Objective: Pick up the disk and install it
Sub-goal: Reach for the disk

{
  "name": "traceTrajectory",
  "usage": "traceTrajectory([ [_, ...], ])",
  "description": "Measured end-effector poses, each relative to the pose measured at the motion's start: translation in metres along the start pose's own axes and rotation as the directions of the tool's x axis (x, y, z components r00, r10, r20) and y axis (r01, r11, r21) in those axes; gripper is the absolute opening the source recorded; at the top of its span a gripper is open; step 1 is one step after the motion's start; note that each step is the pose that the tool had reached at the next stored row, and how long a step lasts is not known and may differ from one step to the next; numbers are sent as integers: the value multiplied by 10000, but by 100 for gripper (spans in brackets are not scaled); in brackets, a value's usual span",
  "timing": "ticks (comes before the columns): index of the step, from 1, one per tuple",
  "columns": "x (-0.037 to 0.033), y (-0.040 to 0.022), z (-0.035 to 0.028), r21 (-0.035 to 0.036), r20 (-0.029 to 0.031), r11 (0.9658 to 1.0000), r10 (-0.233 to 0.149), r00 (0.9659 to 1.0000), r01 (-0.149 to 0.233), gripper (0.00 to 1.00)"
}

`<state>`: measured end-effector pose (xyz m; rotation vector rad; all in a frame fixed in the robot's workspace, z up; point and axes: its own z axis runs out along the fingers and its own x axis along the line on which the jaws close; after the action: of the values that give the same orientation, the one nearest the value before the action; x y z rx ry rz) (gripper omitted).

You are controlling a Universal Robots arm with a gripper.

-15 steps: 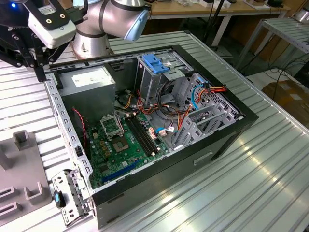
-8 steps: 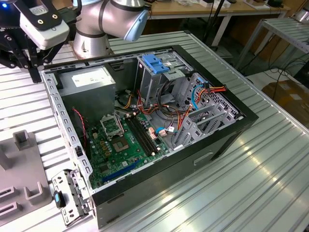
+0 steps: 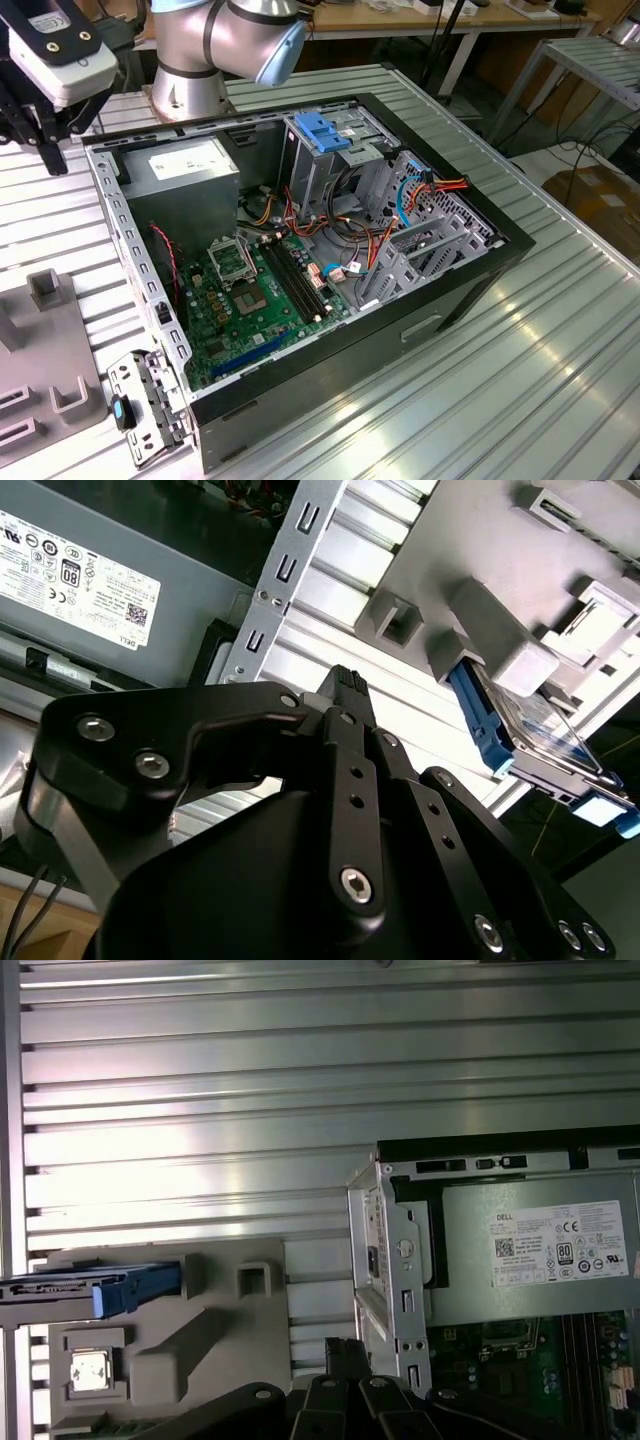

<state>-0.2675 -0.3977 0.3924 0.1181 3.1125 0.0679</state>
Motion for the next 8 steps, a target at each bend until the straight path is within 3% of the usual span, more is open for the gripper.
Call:
traceTrajectory([
  [8,110,-8,-3,0,0,10000,-1,10000,1,11],
])
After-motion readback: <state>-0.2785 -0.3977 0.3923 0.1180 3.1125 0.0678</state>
